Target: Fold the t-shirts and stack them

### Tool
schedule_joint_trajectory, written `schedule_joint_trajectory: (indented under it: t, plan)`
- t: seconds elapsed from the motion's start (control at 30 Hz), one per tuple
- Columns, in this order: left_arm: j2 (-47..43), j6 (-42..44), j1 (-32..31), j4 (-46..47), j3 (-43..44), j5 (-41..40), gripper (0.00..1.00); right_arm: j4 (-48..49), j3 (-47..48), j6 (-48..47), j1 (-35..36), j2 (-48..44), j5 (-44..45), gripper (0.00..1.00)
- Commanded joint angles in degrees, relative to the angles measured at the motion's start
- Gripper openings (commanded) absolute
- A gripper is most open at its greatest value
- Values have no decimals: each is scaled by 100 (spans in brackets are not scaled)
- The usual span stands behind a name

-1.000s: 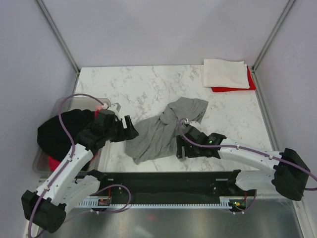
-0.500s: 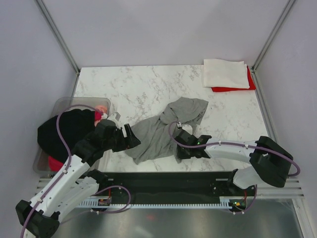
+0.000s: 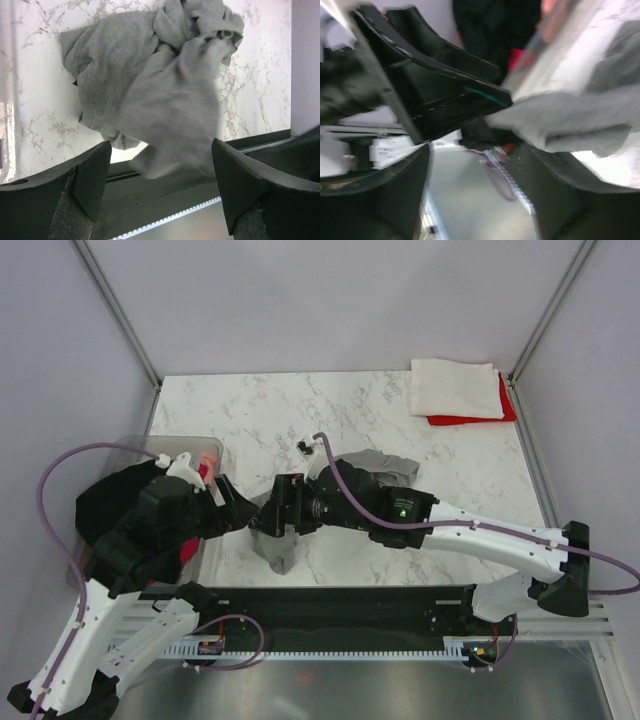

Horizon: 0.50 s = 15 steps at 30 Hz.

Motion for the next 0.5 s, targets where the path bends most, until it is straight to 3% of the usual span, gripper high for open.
schedule_joint_trajectory:
  t: [0.0, 0.07, 0.17, 0.33, 0.47]
  plan:
    - [-170, 171, -21, -844, 314, -343, 89, -569, -32, -37, 36, -151, 322, 98]
    - [-284, 92, -21, -967, 235, -273, 88, -1122, -504, 24, -122, -423, 972, 98]
    - [-521, -48, -21, -1020, -151, -88, 88, -1274, -1408, 183, -490, -1071, 1282, 98]
    - [-847, -505, -21, -985, -933, 106, 84, -1353, -2344, 17, -1238, -1908, 1275, 98]
    - [-838, -769, -21, -915, -1338, 106, 82, -1476, -2608, -343, -1765, -1787, 1327, 98]
